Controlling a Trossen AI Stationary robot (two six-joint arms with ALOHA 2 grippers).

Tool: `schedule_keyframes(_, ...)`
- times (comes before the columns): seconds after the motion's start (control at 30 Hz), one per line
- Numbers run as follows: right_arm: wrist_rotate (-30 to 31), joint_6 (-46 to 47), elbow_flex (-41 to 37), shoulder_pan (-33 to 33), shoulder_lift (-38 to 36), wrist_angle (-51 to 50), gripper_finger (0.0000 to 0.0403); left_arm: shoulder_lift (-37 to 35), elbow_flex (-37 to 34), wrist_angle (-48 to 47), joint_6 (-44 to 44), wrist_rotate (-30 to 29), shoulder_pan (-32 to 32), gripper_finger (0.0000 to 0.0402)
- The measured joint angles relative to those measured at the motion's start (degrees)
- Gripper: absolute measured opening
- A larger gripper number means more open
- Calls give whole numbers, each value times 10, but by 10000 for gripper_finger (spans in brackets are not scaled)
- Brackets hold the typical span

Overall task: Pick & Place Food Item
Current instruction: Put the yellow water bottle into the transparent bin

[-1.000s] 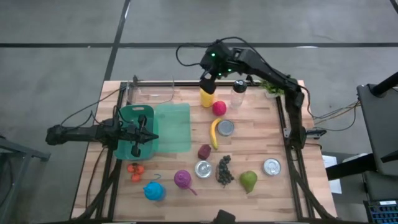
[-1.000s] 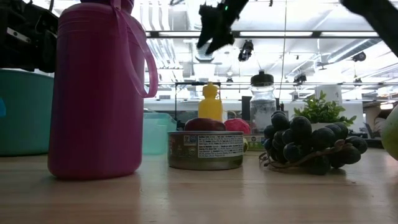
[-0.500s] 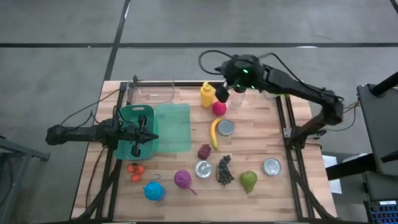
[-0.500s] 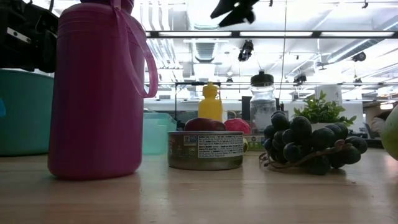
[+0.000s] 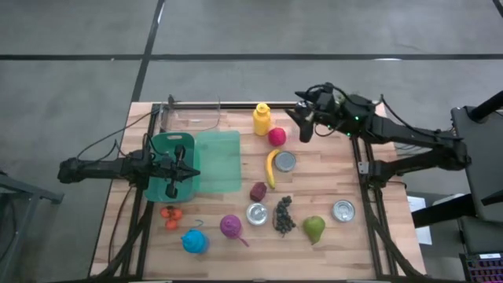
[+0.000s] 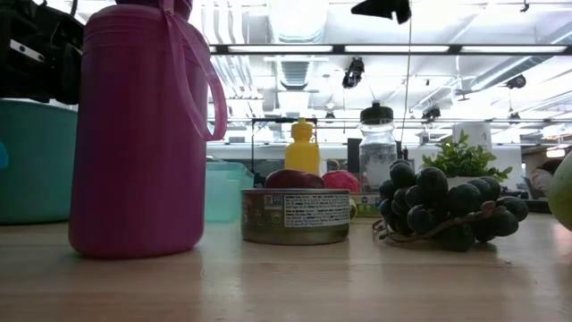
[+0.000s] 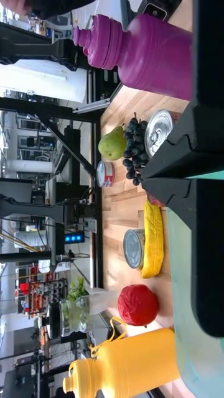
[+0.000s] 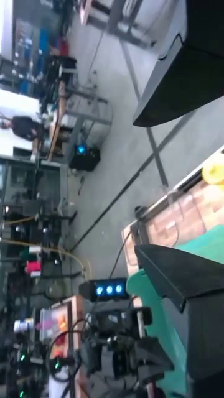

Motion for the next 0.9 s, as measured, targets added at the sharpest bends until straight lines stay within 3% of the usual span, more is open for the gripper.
schedule_keyframes(0.43,9,-10,-17,0,-43,1,323,0,0,0,0,0,0,1)
schedule_keyframes(0.9,9,-12,-11,0,4,0,323,0,0,0,0,0,0,1)
